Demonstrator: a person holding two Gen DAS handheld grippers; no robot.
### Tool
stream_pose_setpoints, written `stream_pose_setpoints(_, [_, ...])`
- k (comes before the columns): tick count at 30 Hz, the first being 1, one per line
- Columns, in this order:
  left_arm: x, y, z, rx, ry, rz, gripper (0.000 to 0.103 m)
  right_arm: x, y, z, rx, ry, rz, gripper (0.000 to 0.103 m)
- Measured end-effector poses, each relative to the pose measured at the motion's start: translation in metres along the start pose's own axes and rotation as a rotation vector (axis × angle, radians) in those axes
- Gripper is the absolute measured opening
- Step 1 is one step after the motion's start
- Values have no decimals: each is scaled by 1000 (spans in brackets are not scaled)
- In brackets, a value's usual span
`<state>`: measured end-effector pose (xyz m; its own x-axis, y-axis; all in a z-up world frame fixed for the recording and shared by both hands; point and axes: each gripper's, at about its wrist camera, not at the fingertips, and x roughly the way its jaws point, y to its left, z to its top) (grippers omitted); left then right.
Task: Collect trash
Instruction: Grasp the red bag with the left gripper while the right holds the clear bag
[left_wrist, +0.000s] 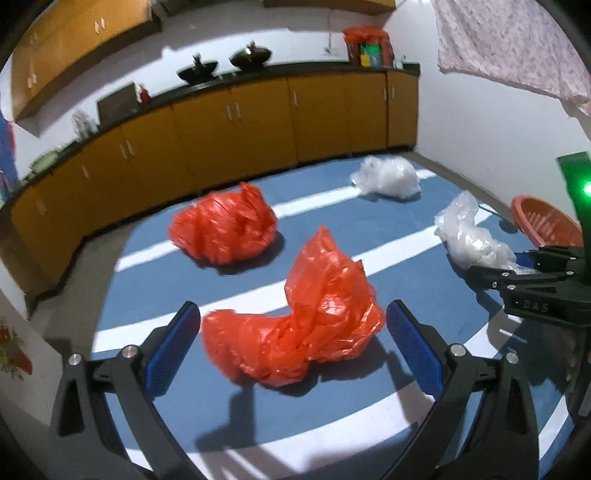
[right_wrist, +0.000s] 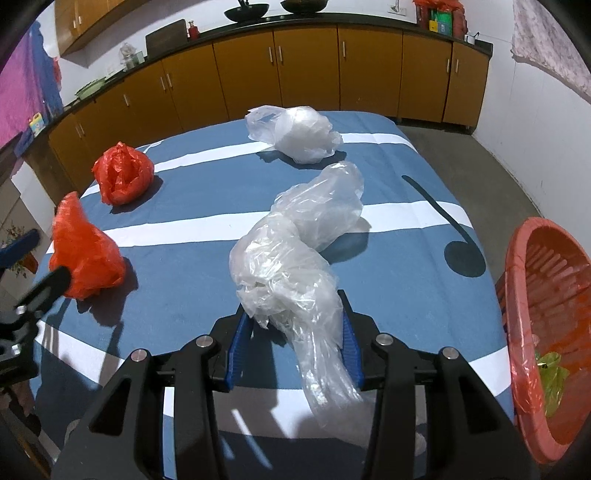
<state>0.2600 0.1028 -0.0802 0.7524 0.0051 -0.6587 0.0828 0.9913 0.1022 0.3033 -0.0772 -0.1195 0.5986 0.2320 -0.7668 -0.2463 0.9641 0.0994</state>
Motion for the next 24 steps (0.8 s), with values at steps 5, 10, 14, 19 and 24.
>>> stream_pose_setpoints(5, [25, 8, -1, -94, 76, -36, 98, -1, -2, -1, 2, 2, 1, 44])
stream_pose_setpoints(10, [37, 16, -2, -142, 117, -25, 78, -2, -6, -3, 6, 4, 0, 43])
stream_pose_setpoints(14, [39, 20, -1, -175, 131, -25, 74, -3, -7, -4, 7, 4, -6, 40])
stream_pose_setpoints(19, [38, 24, 0, -224, 138, -28, 51, -7, -7, -8, 1, 4, -13, 35])
stream_pose_setpoints(24, [31, 27, 0, -259, 132, -43, 48, -14, -12, -13, 16, 0, -21, 34])
